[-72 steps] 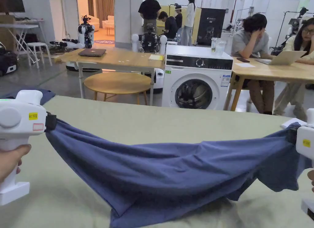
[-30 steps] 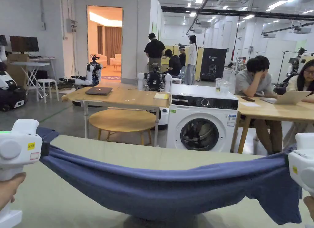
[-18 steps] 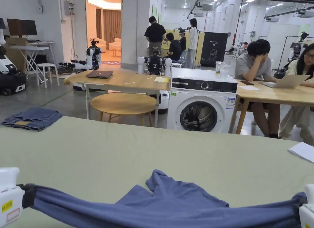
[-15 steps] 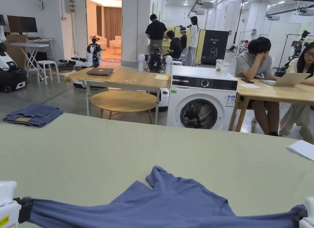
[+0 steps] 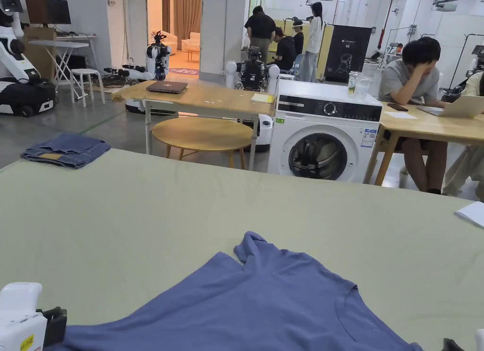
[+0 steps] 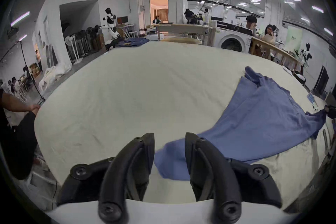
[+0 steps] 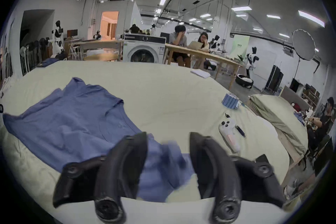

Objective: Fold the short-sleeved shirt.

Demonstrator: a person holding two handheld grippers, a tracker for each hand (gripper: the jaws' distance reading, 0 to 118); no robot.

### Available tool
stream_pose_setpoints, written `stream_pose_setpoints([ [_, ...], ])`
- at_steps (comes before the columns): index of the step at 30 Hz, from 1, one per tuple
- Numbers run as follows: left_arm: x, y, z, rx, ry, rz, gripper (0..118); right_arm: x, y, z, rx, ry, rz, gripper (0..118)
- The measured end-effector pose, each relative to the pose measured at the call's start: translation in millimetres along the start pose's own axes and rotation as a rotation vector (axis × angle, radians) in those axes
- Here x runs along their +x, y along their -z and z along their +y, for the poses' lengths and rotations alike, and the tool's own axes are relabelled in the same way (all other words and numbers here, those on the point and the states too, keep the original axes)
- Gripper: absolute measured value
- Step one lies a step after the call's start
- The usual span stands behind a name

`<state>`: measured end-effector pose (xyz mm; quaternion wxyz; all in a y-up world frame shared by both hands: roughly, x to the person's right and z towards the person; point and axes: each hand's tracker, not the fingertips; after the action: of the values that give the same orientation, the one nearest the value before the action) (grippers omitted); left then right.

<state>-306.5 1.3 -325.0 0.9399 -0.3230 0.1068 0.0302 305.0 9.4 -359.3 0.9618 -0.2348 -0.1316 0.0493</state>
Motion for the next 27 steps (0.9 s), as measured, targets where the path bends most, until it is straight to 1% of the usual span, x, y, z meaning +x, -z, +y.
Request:
stream_pose_setpoints([
  [1,6.8,-4.2,0.2,0.028,-0.006,0.006,34,-6.5,-5.2,1.2,0.020,0.003,0.014,54],
  [5,29.7,-8.1,1.5,0.135,0.016,-0.063,34,-42.5,-20.8,7.1,0.082,0.033,0.069,54],
  [7,51.9,-13.3,3.1,0.188,0.055,-0.062,34,-64.2,-27.9,7.6,0.114,0.032,0.106,54],
  [10,81.2,-21.1,2.2,0.273,0.092,-0.060,33,-97.3,-40.1,10.6,0.171,0.027,0.130,54],
  [11,88.0,-23.6,3.6,0.289,0.094,-0.064,31,-105.0,-43.4,11.7,0.189,0.028,0.140,51],
  [13,104.9,-29.9,3.8,0.332,0.097,-0.086,9,-121.7,-52.4,14.4,0.227,0.038,0.145,25],
  [14,110.5,-31.9,5.6,0.336,0.102,-0.091,4,-127.8,-56.7,15.7,0.236,0.042,0.156,14],
  [17,127.1,-41.1,8.2,0.358,0.107,-0.083,2,-142.9,-63.5,21.5,0.250,0.059,0.207,12],
  [18,128.6,-41.9,9.4,0.357,0.102,-0.093,0,-147.5,-65.5,23.6,0.248,0.057,0.218,5],
  [19,131.2,-43.1,10.5,0.344,0.100,-0.101,0,-151.3,-66.8,24.9,0.248,0.059,0.224,0],
  [20,133.2,-45.5,10.5,0.328,0.097,-0.090,0,-154.3,-67.3,26.3,0.247,0.054,0.232,0],
  [22,127.5,-46.3,9.7,0.309,0.086,-0.085,0,-158.9,-68.6,28.5,0.240,0.057,0.299,0],
  [24,116.3,-46.0,8.0,0.274,0.068,-0.042,0,-163.8,-67.5,29.7,0.235,0.044,0.291,0],
  [25,106.8,-43.8,8.7,0.231,0.055,-0.045,0,-165.4,-66.1,29.7,0.234,0.039,0.295,0],
  [27,81.5,-36.4,9.1,0.169,-0.015,-0.022,0,-168.1,-62.7,30.3,0.228,0.036,0.313,0],
])
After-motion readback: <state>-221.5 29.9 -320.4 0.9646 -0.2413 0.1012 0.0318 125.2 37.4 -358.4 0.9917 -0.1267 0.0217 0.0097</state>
